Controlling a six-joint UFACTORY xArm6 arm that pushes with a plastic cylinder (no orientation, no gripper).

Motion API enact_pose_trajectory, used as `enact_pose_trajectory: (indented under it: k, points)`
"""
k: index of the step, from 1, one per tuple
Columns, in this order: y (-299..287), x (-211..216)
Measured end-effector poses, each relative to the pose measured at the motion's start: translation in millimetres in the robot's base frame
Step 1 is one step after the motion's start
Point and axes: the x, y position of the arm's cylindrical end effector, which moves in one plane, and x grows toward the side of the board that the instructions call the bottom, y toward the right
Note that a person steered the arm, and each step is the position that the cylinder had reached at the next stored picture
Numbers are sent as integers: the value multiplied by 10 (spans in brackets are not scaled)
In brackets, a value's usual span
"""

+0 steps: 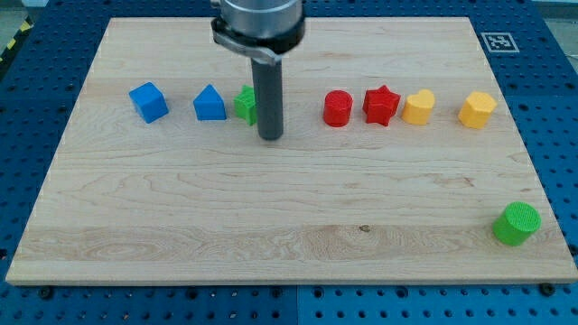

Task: Slide the green circle closer to the red circle

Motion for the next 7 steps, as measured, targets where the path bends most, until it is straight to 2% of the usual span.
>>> enact_pose_trajectory:
  k: [1, 3, 4, 5, 6, 7]
  points:
    - [385, 771]
    - [2129, 1563]
    - [2558, 1640]
    - [3403, 1600]
    - [3660, 1511]
    - [3509, 1440]
